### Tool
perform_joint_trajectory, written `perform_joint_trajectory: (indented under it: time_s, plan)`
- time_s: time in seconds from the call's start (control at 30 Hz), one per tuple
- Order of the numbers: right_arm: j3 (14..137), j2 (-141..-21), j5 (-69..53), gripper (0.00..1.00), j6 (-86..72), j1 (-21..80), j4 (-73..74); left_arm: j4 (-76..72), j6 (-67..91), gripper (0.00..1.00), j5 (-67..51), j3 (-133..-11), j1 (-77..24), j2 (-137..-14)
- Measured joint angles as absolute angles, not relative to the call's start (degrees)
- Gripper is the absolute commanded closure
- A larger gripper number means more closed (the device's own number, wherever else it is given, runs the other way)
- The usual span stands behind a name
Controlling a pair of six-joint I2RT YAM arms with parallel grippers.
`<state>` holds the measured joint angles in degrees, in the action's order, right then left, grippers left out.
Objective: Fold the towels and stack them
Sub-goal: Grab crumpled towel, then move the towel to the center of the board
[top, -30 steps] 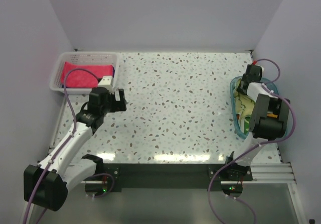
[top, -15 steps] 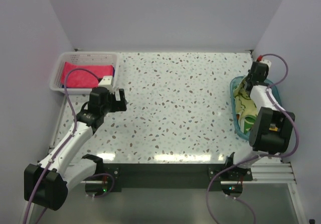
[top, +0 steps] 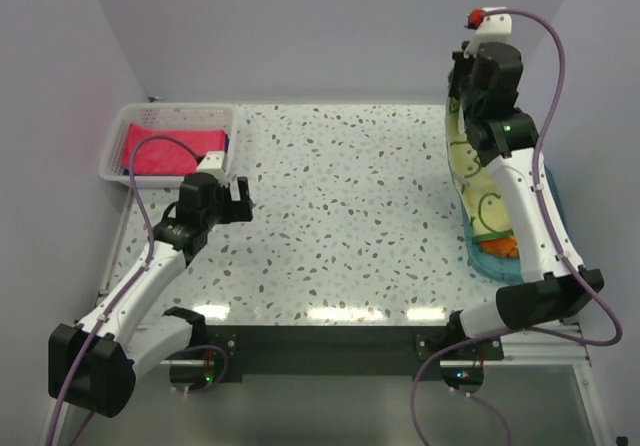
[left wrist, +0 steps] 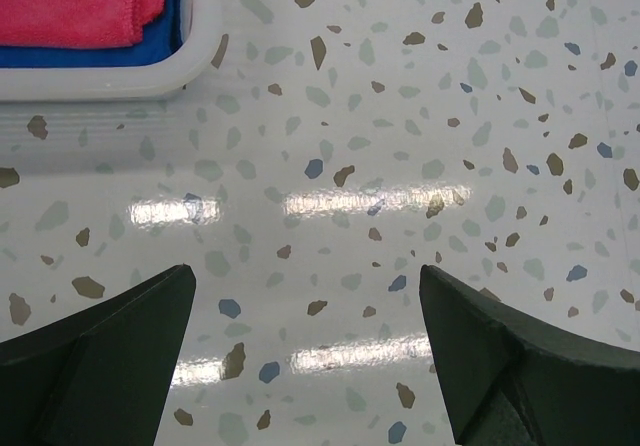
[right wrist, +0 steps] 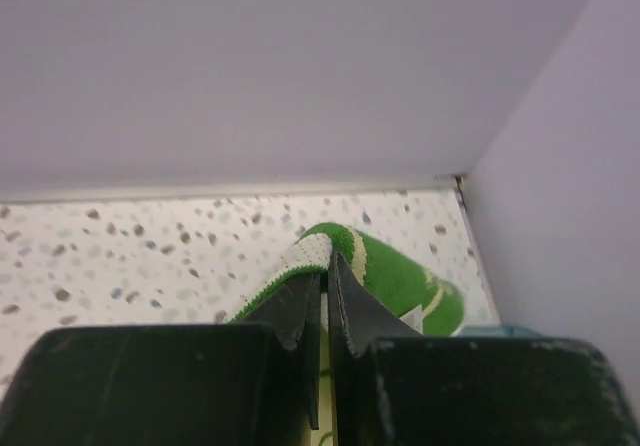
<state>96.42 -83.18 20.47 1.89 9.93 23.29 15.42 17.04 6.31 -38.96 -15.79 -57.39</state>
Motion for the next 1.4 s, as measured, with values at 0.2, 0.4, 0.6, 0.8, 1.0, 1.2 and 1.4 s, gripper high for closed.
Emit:
perform_joint_trajectory:
  time_s: [0.2,0.4,0.6,0.8,1.0,1.2,1.4]
  plan:
    - [121.93,-91.61,20.64,1.00,5.39,17.67,25.61,15.42,17.04,0.00,6.85,-38.96,-15.79,-57.45]
    - [131.17,-96.01,22.76,1.00,9.02,25.65,26.28,15.44,17.04,0.00,8.23,-38.96,-15.79,-57.49]
    - [105.82,-84.82,26.61,1.00,9.56,33.93,25.08,15.46,17.02,0.00,8.80,-38.96,-15.79,-57.54]
    - [74.02,-68.64,26.68,1.00,0.99,44.40,30.35,15.49,17.04,0.00,9.19,-38.96,-15.79,-57.54]
    - [56.69,-62.61,10.85,0.47,-10.85,58.72,38.57,15.46,17.04,0.00,9.13,-38.96,-15.79,-57.65]
    - [54.24,-62.50,8.73,0.31,-13.72,61.04,41.78,15.53,18.09,0.00,6.70,-39.00,-15.84,-59.81]
    - [58.17,-66.70,12.23,0.42,-12.84,45.60,39.44,16.01,21.89,0.00,2.87,-41.17,-19.03,-64.88]
